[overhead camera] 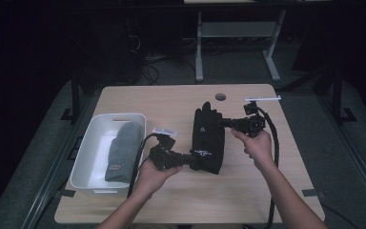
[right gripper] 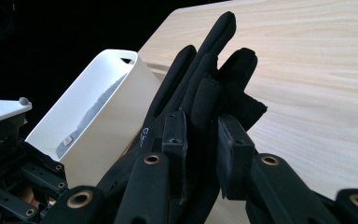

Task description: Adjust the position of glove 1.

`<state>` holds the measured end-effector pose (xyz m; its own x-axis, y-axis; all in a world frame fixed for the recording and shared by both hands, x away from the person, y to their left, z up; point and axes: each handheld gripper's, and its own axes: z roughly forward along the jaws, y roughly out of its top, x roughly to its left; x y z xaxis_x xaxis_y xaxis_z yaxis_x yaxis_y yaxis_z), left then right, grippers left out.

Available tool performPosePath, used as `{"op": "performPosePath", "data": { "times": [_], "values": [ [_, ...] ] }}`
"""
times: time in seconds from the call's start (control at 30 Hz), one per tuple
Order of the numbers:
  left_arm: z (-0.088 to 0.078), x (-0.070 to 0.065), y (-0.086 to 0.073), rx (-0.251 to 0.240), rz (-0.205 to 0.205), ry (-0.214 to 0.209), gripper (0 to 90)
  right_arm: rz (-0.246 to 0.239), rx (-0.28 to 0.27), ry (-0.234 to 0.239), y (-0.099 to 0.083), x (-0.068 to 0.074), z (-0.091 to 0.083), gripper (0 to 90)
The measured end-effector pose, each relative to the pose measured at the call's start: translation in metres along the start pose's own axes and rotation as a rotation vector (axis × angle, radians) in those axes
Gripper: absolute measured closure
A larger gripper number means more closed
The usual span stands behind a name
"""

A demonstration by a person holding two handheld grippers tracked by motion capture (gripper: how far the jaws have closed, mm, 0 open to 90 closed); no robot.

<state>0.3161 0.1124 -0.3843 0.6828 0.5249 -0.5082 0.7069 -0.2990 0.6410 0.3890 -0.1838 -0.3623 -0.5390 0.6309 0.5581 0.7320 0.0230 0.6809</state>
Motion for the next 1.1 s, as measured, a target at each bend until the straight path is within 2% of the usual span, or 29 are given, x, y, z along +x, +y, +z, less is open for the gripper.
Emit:
{"op": "performPosePath", "data": {
  "times": [0.53, 0.73, 1.1],
  "values": [
    [-0.026, 0.01, -0.001, -0.034, -0.016, 0.002, 80.7, -0.029, 0.01, 0.024, 0.019, 0.021, 0.02, 75.1],
    [-0.04, 0.014, -0.002, -0.045, -0.011, 0.014, 80.8, -0.04, 0.015, 0.038, 0.025, 0.03, 0.029, 75.1],
    [-0.058, 0.021, -0.006, -0.064, -0.028, 0.029, 81.0, -0.056, 0.023, 0.058, 0.036, 0.045, 0.045, 75.1]
  ]
}}
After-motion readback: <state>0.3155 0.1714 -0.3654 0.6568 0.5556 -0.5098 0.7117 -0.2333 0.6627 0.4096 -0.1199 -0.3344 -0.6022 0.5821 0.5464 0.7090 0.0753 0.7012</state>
